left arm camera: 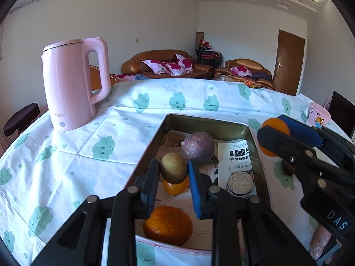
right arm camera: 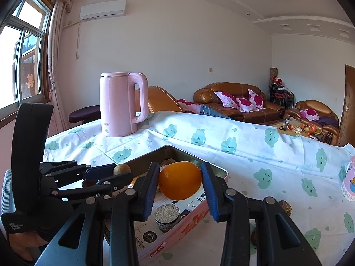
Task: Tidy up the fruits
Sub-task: 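Carry the yellow fruit and the orange into the tin box with both tools, then open both tools to release the fruits into the tin box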
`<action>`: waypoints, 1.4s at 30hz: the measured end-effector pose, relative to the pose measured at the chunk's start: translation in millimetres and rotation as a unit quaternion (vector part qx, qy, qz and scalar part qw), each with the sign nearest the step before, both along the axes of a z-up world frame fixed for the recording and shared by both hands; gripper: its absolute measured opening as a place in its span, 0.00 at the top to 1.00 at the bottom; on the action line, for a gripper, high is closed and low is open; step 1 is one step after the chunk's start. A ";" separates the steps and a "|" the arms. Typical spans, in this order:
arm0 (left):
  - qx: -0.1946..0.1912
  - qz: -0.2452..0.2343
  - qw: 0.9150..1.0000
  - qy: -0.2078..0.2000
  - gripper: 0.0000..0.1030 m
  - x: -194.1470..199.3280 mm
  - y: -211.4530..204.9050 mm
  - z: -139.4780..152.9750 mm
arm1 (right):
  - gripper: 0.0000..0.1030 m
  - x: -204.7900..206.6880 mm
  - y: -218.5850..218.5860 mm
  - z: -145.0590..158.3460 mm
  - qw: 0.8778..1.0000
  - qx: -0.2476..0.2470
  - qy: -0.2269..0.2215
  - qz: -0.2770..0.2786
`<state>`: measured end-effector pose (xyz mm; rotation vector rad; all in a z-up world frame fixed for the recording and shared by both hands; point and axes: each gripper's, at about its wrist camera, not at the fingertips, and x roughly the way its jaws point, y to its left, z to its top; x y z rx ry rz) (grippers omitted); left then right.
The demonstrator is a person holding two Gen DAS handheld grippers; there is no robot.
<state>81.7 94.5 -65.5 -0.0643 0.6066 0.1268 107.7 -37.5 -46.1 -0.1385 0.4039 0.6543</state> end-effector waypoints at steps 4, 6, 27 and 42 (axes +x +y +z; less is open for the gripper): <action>-0.001 -0.001 1.000 0.002 0.73 0.7 0.2 -0.7 | 0.60 4.3 1.9 -5.4 1.000 -0.004 0.008 -0.002; -0.001 -0.002 1.000 0.003 0.73 1.0 0.2 -1.1 | 0.60 6.1 2.1 -7.6 1.000 -0.006 0.013 -0.003; 0.008 -0.005 1.000 0.008 0.60 3.7 -3.2 -1.8 | 0.58 11.4 7.4 -12.5 0.999 -0.016 0.028 -0.001; -0.003 -0.011 1.000 -0.024 0.28 -11.3 -9.2 7.1 | 0.34 -5.1 -49.0 2.2 0.998 0.002 0.002 -0.063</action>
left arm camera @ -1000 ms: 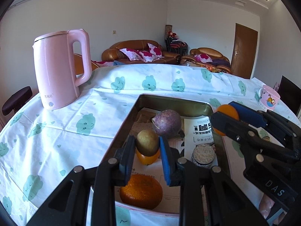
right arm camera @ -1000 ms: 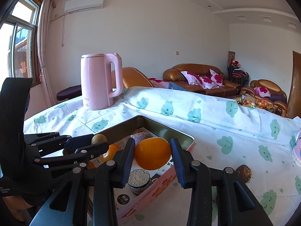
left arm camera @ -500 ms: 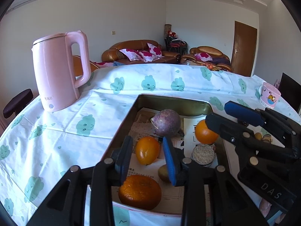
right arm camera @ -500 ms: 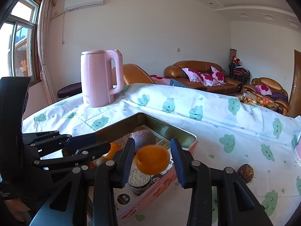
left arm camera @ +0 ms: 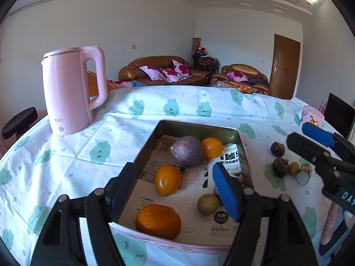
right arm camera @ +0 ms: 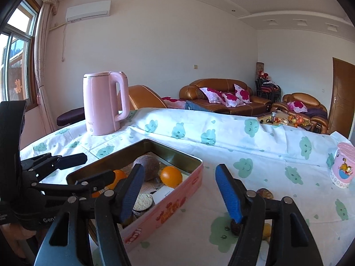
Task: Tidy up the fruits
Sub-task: 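Open both tools to release the fruits into the tin box, then withdraw both tools and close the right tool on the brown printed jar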
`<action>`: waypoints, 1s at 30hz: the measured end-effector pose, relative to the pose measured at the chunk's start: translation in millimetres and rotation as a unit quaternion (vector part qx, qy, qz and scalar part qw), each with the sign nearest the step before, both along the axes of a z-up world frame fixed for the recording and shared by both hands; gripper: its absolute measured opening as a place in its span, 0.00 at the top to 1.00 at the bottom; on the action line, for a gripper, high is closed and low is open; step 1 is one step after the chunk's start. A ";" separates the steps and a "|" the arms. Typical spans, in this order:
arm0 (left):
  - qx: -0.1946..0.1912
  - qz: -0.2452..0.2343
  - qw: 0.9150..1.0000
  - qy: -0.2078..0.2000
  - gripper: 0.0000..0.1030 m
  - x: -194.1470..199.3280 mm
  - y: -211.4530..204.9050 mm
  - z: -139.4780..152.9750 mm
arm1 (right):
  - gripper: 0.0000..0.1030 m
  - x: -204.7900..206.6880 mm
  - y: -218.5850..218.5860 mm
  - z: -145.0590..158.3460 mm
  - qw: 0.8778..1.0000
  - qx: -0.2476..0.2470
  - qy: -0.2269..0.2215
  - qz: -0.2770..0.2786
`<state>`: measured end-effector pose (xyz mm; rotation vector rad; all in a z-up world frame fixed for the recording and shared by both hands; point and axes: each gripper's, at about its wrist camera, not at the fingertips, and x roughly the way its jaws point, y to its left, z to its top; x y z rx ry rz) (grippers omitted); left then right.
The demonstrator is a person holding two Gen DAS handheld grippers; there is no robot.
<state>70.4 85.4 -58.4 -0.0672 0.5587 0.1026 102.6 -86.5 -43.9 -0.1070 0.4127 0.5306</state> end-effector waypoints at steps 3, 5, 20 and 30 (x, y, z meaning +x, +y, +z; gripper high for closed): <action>-0.008 -0.009 1.000 0.003 0.26 0.1 -6.9 2.1 | 0.33 -4.5 -39.6 8.0 0.999 0.006 0.001 -0.036; -0.008 -0.017 1.000 0.005 0.23 0.3 -14.5 4.0 | 0.31 -3.6 -65.3 9.4 0.998 0.005 0.009 -0.066; 0.031 -0.079 0.996 0.013 0.12 11.5 -80.1 11.7 | 0.31 19.3 -94.0 -30.3 0.989 -0.059 0.119 -0.071; 0.036 -0.099 0.994 0.028 0.12 22.0 -100.9 7.0 | 0.68 33.9 -88.8 -50.1 0.979 -0.073 0.185 -0.047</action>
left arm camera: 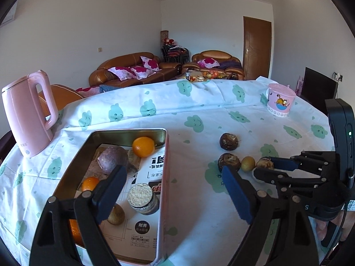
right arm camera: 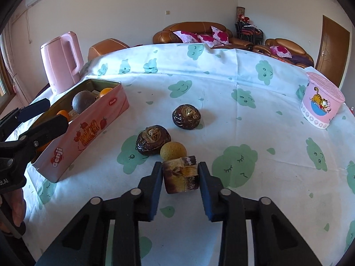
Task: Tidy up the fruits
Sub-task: 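Withdraw both tools and close the right tool on the brown printed jar, then grasp a dark brown round fruit with the left tool while the right tool holds the jar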
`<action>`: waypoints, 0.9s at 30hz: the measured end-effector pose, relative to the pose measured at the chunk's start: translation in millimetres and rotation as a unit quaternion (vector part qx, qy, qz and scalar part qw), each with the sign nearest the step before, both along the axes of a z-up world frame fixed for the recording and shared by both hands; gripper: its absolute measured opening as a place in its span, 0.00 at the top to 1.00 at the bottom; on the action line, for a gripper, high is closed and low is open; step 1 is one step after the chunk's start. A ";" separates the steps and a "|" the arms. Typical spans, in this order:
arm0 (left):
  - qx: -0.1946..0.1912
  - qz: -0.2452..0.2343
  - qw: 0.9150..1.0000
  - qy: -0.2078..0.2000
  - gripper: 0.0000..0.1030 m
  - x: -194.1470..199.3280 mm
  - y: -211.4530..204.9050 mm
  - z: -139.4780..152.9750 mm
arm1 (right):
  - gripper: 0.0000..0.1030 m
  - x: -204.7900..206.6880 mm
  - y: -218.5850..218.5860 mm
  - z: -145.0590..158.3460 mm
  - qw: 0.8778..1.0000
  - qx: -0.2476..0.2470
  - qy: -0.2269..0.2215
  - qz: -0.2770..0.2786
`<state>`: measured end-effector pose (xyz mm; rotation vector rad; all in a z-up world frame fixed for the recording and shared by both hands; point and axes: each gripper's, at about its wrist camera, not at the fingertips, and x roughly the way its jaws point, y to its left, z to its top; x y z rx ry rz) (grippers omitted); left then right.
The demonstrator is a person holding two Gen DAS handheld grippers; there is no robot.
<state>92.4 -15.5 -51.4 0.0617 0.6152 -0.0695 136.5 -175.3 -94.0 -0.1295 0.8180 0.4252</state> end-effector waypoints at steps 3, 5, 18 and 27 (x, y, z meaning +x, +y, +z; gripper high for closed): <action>0.003 -0.009 1.000 0.005 0.12 4.4 -8.4 -2.1 | 0.68 -4.1 -5.0 4.9 1.000 0.008 -0.016 -0.010; 0.004 -0.016 1.000 0.008 0.13 8.9 -15.6 -4.0 | 0.68 -3.0 -14.5 8.2 0.999 0.022 -0.022 -0.030; 0.045 -0.055 0.995 0.067 0.28 43.9 -59.6 -23.9 | 0.68 11.7 -36.2 13.9 0.996 0.035 -0.037 -0.079; 0.038 -0.065 0.992 0.104 0.36 61.9 -68.9 -37.8 | 0.68 11.6 -41.0 14.0 0.995 0.047 -0.037 -0.084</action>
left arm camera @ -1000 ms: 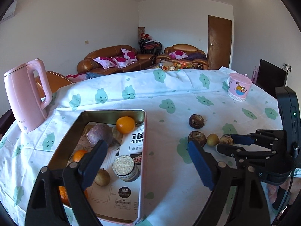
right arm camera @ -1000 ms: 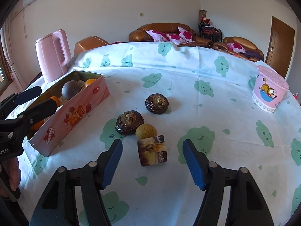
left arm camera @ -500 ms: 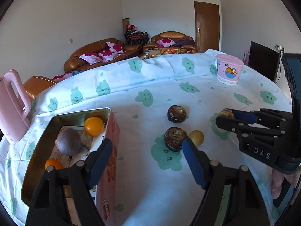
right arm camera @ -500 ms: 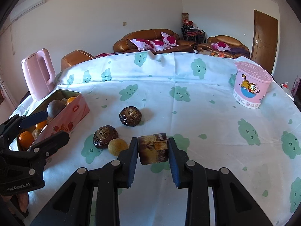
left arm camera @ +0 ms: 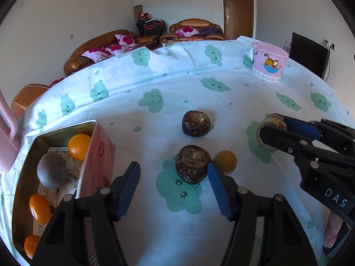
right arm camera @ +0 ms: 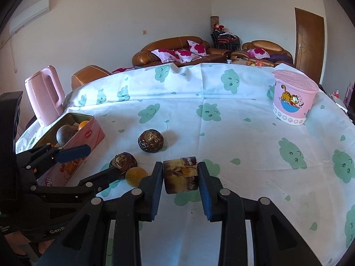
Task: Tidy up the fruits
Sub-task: 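Grasp a dark brown round fruit with the left tool while the right tool holds the jar, then lift the brown fruit with the left tool while the right tool holds the jar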
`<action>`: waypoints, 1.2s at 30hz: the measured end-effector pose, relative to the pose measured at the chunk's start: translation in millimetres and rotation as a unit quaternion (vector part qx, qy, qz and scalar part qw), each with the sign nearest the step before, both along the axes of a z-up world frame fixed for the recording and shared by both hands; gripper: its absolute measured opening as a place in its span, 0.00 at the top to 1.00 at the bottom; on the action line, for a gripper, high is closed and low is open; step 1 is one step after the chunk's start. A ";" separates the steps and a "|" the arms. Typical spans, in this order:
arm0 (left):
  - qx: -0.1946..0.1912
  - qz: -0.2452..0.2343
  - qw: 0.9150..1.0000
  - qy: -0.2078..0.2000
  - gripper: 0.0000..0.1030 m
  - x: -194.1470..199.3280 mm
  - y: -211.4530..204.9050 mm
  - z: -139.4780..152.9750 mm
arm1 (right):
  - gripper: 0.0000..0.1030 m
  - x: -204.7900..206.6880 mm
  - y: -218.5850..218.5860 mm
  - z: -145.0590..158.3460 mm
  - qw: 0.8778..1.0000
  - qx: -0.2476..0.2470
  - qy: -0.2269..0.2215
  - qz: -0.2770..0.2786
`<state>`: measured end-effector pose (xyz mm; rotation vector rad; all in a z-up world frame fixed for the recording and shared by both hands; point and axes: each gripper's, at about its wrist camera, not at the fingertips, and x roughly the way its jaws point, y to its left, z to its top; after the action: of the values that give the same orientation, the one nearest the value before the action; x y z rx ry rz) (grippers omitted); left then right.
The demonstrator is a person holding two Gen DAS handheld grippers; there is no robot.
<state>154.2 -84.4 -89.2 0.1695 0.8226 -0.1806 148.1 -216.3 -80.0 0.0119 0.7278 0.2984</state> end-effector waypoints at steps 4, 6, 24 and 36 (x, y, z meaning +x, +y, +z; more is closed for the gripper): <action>-0.007 -0.005 1.000 0.014 0.38 6.1 -3.5 -5.8 | 0.68 0.1 0.5 -0.4 1.000 -0.001 0.000 -0.002; -0.013 -0.009 0.999 0.028 0.47 10.8 -3.9 -9.7 | 0.68 0.4 1.8 -0.7 1.000 -0.004 0.001 -0.001; -0.065 -0.001 0.998 -0.005 0.62 3.6 12.3 1.3 | 0.68 -5.3 2.5 2.8 1.000 -0.002 -0.015 0.010; -0.057 0.009 0.997 -0.043 0.63 -4.8 14.5 10.2 | 0.68 -14.7 5.1 9.8 0.999 -0.003 -0.047 0.019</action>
<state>149.4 -69.9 -79.0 0.0615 0.7269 -0.2011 133.4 -211.2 -70.2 -0.0224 0.6361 0.3308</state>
